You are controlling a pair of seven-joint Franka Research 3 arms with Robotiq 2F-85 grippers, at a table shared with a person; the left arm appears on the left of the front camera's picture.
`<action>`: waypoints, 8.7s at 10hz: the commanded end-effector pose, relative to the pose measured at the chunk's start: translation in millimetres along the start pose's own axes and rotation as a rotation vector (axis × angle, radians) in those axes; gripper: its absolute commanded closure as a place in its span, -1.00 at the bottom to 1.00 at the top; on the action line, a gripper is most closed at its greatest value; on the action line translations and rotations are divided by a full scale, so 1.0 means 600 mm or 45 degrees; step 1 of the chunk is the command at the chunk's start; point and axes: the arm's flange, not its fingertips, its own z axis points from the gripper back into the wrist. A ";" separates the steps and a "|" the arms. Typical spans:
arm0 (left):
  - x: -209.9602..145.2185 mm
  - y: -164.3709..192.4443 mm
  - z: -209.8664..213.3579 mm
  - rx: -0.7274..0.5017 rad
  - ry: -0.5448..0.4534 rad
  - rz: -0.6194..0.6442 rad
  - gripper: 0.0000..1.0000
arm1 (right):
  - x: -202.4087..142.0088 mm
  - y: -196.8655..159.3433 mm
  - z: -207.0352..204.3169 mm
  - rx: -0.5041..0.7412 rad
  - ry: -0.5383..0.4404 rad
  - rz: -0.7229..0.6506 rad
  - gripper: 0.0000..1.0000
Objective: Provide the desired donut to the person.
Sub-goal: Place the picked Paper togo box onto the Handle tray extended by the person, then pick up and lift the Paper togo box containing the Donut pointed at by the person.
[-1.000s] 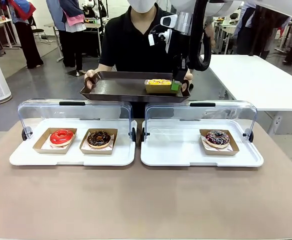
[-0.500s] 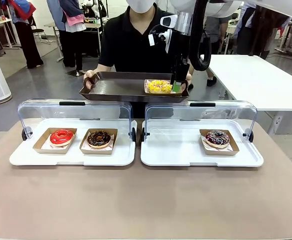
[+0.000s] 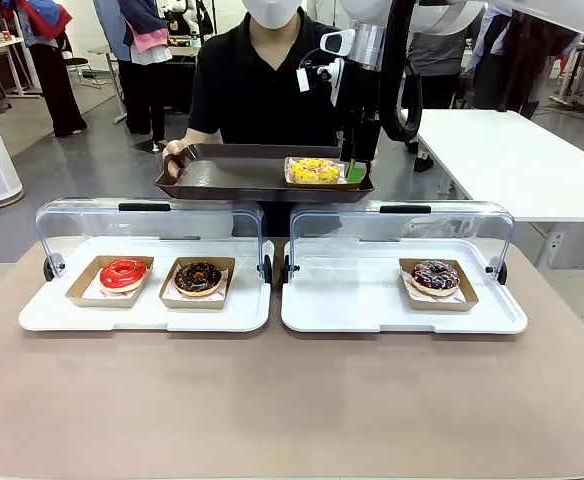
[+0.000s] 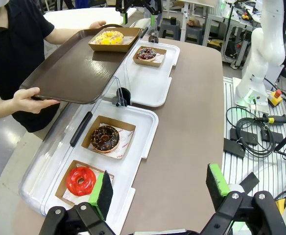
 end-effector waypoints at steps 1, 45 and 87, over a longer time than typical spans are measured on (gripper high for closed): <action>0.003 0.000 0.002 -0.012 -0.002 0.003 -1.00 | -0.009 0.010 -0.001 0.016 -0.032 0.007 -1.00; 0.003 0.000 0.002 -0.012 -0.002 0.003 -1.00 | -0.833 0.286 -0.014 -0.161 -1.227 -0.197 -1.00; 0.017 0.011 -0.493 -0.074 1.235 -0.675 -1.00 | -0.833 0.286 -0.014 -0.161 -1.227 -0.197 -1.00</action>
